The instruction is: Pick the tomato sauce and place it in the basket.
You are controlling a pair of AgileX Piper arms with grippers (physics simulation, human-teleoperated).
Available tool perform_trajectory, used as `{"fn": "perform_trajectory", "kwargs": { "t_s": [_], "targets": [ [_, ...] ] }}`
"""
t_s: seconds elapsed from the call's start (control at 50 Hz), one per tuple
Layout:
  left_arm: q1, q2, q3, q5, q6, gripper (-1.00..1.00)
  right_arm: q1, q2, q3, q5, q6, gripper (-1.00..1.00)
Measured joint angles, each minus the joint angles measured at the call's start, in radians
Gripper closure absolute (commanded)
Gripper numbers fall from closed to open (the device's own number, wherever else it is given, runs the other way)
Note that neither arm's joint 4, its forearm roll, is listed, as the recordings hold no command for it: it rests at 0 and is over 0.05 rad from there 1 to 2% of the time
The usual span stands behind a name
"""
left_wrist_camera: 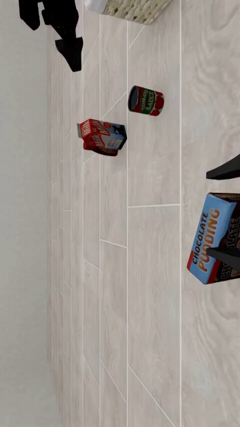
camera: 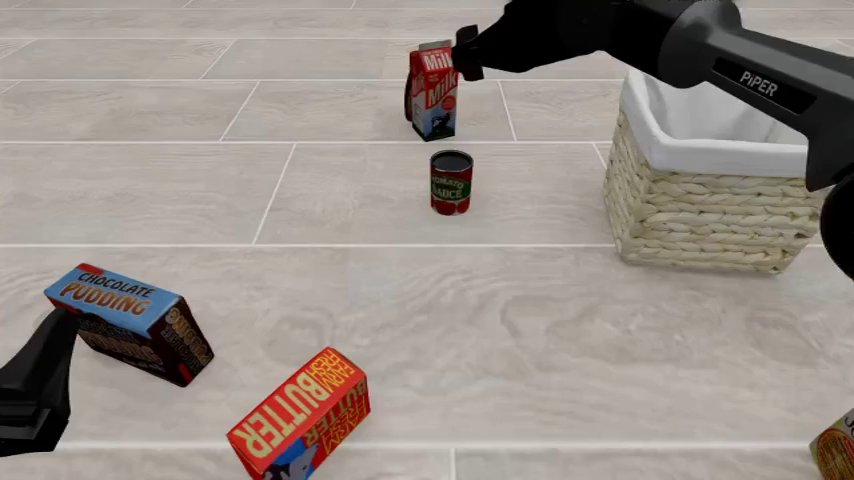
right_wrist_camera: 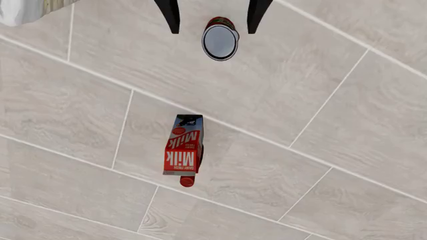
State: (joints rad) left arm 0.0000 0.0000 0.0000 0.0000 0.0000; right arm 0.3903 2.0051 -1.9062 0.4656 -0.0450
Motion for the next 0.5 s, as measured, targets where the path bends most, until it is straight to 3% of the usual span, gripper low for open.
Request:
{"fn": "perform_trajectory", "kwargs": {
  "t_s": [0.5],
  "targets": [
    [0.000, 0.000, 0.000, 0.000, 0.000, -1.00, 0.022, 0.043, -0.040, 0.020, -0.018, -1.00]
  ]
}}
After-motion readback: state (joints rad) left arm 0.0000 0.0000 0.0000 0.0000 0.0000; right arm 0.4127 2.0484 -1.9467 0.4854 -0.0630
